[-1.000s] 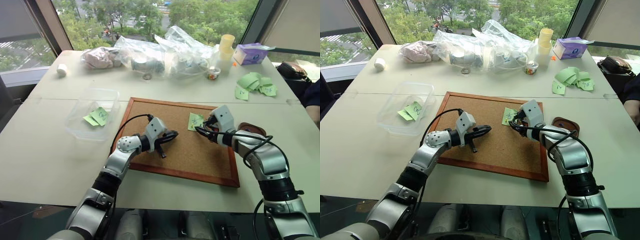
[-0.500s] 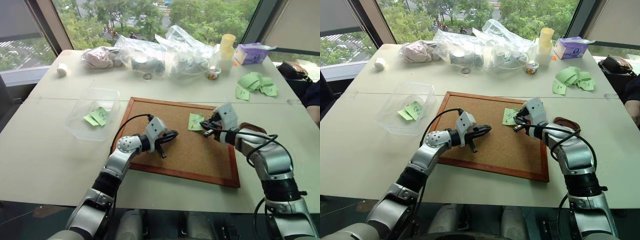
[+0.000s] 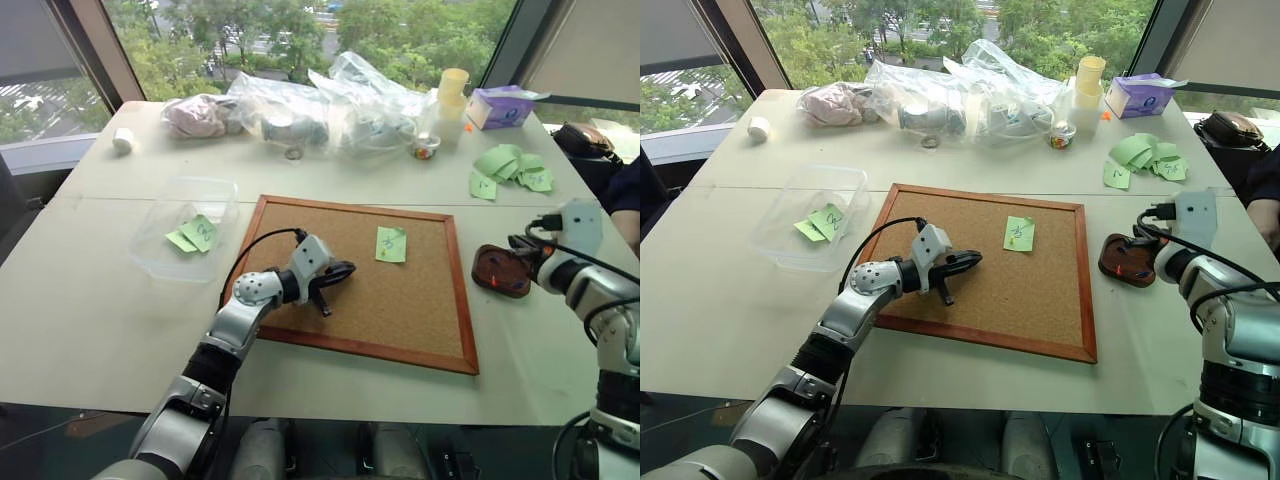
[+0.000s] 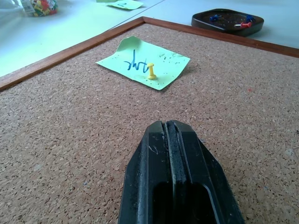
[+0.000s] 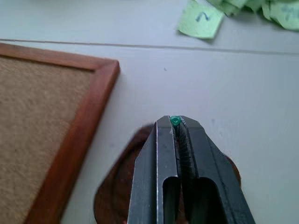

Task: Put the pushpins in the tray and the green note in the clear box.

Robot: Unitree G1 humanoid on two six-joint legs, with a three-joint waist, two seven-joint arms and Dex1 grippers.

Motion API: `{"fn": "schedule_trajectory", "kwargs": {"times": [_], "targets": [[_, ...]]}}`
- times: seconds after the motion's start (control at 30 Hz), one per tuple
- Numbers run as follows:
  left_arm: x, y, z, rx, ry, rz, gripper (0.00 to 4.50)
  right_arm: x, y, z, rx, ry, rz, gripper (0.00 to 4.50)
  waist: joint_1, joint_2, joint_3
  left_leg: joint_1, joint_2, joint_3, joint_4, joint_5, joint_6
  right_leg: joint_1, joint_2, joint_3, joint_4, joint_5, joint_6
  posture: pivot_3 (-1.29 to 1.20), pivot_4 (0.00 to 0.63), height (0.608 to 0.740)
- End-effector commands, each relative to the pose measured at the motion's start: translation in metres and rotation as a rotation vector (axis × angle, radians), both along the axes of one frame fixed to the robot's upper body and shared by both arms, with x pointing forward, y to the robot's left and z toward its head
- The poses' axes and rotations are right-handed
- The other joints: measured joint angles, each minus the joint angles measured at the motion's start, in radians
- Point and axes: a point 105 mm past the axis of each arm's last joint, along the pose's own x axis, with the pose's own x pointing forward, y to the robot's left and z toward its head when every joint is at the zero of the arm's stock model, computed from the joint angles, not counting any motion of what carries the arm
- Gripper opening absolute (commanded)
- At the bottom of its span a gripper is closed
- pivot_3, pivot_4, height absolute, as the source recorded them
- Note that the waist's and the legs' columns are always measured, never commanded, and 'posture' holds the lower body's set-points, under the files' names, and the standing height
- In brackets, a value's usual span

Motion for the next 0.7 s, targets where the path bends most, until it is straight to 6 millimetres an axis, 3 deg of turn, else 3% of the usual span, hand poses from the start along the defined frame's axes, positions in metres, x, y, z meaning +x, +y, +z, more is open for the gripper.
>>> {"fn": "schedule_trajectory", "kwargs": {"times": [0.03,0.2,0.3,0.57,0.7], "targets": [[-0.001,0.006,-0.021,0.052,0.058,0.021,0.00,-0.002,-0.002,0.002,0.000,-0.025,0.017,0.06,0.000,0.000,0.000,0.000,0.000,0.000,0.000,0.000,0.000,0.000,0.000,0.000,0.000,0.000,0.000,0.00,0.150,0.740],[-0.001,0.006,-0.022,0.052,0.056,0.020,0.00,-0.005,-0.001,-0.006,0.024,-0.016,0.019,0.06,0.001,0.000,0.000,0.000,0.000,0.000,0.000,0.000,0.001,0.000,0.000,0.000,0.000,0.000,0.000,0.00,0.150,0.740],[-0.001,0.007,-0.022,0.054,0.054,0.018,0.00,-0.005,-0.001,-0.004,0.018,-0.022,0.014,0.96,0.001,0.000,0.000,0.000,0.000,0.000,0.000,0.000,0.000,0.000,0.000,0.000,0.000,0.000,0.000,0.00,0.150,0.740],[0.002,0.006,-0.020,0.054,0.048,0.017,0.00,-0.003,0.002,-0.002,0.024,-0.037,0.026,0.96,0.002,0.000,0.000,0.000,0.000,0.000,0.000,0.000,0.001,0.000,0.000,0.000,0.000,0.000,0.000,0.00,0.150,0.740],[0.002,0.006,-0.020,0.052,0.047,0.018,0.00,-0.007,0.001,-0.013,-0.005,0.011,0.034,0.96,0.004,0.000,0.000,0.000,0.000,0.000,0.000,0.000,0.001,0.000,0.000,0.000,0.000,0.000,0.000,0.00,0.150,0.740]]}}
